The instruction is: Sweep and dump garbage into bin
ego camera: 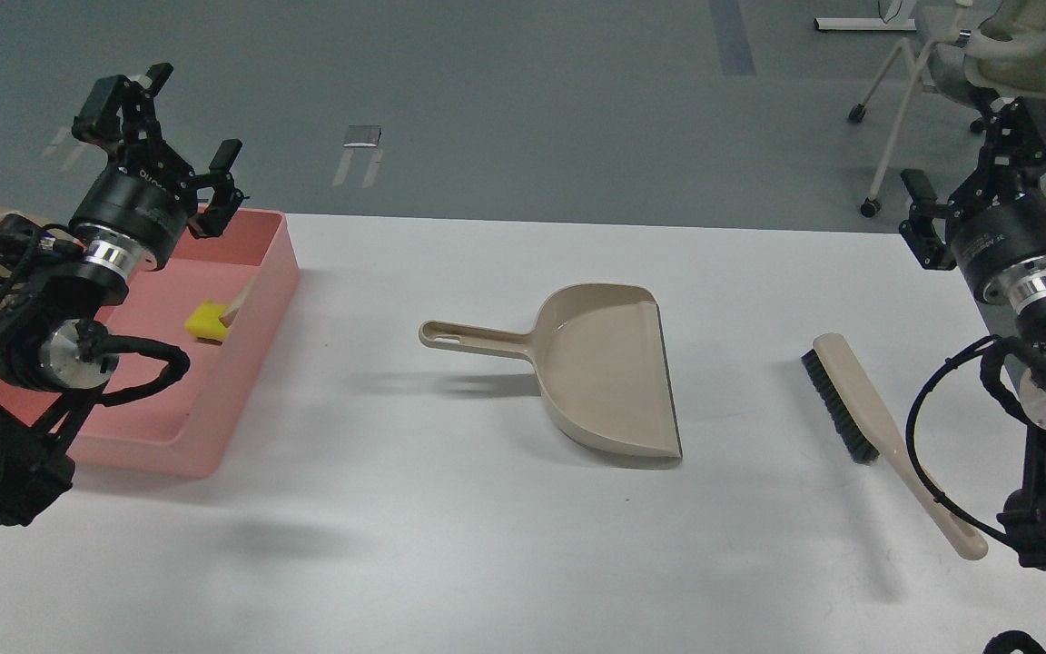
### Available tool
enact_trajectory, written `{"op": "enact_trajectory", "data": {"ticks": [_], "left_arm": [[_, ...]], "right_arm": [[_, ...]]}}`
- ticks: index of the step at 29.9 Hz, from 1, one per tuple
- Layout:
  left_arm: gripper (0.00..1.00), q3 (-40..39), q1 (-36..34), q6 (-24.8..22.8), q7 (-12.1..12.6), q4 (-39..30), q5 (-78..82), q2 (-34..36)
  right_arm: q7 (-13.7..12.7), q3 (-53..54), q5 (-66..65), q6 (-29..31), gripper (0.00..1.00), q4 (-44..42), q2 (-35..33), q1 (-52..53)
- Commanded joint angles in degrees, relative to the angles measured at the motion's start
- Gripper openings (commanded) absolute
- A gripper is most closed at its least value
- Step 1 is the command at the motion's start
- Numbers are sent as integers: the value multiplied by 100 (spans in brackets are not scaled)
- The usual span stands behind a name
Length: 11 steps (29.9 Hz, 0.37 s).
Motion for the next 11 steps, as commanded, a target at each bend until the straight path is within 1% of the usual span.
{"op": "enact_trajectory", "data": {"ticks": [1, 6, 11], "left_arm": [[98, -114, 10, -10, 2, 64, -357, -114], [98, -194, 36, -36, 10, 64, -429, -228], [98, -194, 36, -45, 10, 73, -429, -263]], "right_arm": [[1, -9, 521, -108, 100, -36, 223, 124], [9, -18, 531, -294, 100, -176, 303, 370], [1, -9, 539, -294, 100, -423, 303, 564]]}}
